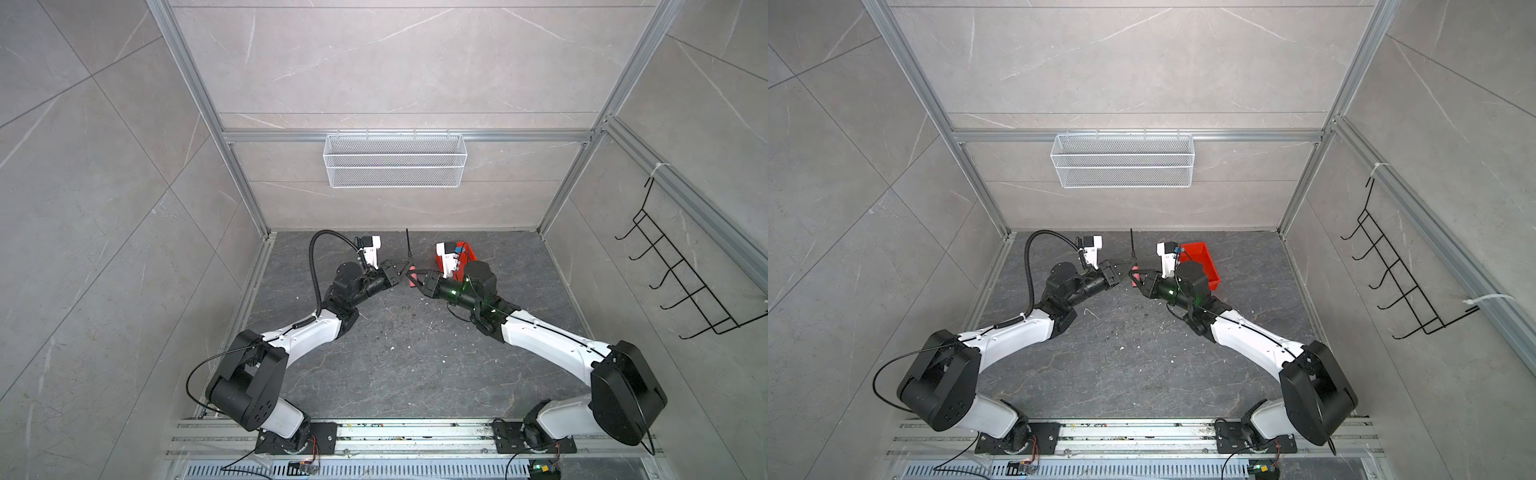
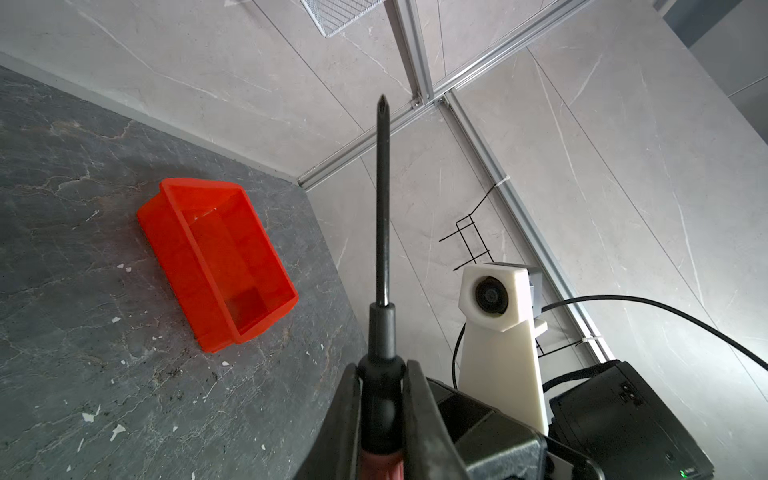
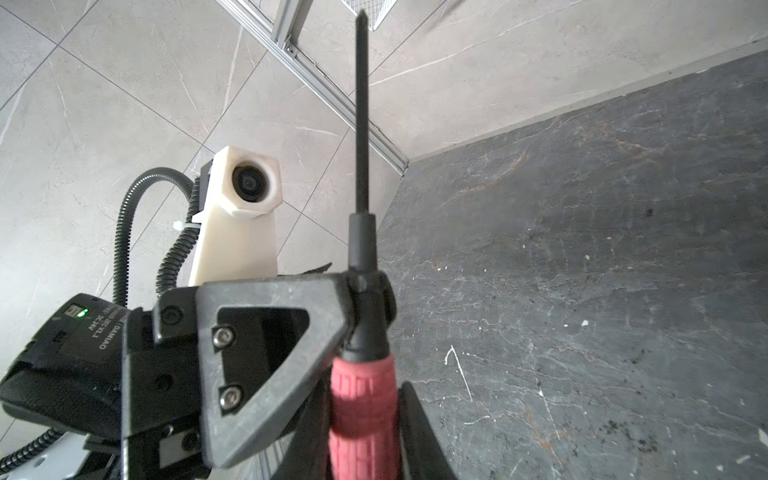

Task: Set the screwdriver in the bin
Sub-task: 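Lift the screwdriver with the left gripper while the right gripper moves to meet it, then close the right gripper on the screwdriver handle and open the left gripper, then release the screwdriver from the right gripper into the red bin while the left arm withdraws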

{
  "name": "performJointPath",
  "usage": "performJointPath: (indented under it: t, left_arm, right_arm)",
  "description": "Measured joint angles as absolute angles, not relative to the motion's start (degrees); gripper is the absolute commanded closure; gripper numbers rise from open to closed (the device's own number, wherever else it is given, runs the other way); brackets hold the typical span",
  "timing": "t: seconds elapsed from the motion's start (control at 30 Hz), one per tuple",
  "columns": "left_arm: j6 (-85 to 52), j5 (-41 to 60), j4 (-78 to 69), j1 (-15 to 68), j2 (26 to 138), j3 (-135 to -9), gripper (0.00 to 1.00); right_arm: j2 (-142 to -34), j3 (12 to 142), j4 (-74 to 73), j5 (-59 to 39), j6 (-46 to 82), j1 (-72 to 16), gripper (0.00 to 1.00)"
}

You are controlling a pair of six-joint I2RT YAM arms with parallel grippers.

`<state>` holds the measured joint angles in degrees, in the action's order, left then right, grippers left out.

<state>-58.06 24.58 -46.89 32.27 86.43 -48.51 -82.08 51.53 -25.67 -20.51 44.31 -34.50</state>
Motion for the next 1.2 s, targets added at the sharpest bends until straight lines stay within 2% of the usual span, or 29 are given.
performJointPath:
  t: [0.03, 0.33, 0.6, 0.73, 0.97, 1.2]
  left_arm:
    - [-58.08, 24.58, -46.94, 32.27, 86.43, -48.51, 0.99]
    - [-56.25, 23.9, -46.44, 32.27, 85.78, -48.21, 0.42]
    - [-40.75, 20.36, -37.01, 32.27, 79.07, -48.07, 0.09]
    - [-29.63, 18.0, -32.82, 32.34, 75.59, -47.4, 0.0]
    - [-12.51, 13.56, -27.81, 35.57, 74.46, -44.58, 0.0]
    - [-0.05, 12.27, -25.65, 40.77, 76.31, -44.01, 0.0]
  right_arm:
    - [-82.08, 51.55, -25.67, -20.67, 44.31, -34.46, 1.0]
    - [-81.95, 51.66, -23.94, -20.8, 42.65, -34.35, 1.0]
    - [-77.91, 51.66, -14.52, -16.53, 33.8, -33.28, 1.0]
    - [-74.7, 51.81, -7.42, -10.76, 25.98, -32.14, 1.0]
    - [-74.11, 54.89, 3.88, -0.93, 12.01, -28.58, 1.0]
    - [-81.43, 61.73, 10.41, 3.03, 4.12, -23.79, 1.0]
